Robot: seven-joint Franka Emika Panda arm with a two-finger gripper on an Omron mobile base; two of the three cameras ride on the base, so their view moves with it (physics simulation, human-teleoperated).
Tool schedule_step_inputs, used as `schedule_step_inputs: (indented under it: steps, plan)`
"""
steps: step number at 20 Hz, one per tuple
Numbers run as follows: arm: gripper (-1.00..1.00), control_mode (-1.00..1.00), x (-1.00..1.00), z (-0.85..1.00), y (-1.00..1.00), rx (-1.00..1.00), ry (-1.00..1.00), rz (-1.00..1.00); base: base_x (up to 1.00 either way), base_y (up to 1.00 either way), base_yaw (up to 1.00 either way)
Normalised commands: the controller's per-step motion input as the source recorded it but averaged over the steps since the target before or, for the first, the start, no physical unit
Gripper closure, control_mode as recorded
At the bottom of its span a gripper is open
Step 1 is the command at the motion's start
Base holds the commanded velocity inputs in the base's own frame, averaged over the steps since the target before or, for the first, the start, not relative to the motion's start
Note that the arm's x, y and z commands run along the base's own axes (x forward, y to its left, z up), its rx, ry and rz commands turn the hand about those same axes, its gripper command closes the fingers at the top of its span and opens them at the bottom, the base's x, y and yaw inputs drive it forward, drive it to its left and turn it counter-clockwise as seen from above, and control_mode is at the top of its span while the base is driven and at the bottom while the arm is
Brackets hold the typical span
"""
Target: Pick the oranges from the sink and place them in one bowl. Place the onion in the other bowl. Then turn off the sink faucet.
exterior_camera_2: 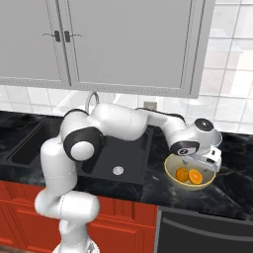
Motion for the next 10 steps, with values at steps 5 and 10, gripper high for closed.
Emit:
schedule_step_inputs:
  steps: [5, 10]
  plan:
    - [-1.00, -1.00, 0.00, 0.04, 0.16, 0.00, 0.00, -0.01, 0.00, 0.00, 0.00]
    - [-1.00, -1.00, -0.14, 0.13, 0.39, -0.03, 0.00, -0.01, 0.00, 0.00, 0.00]
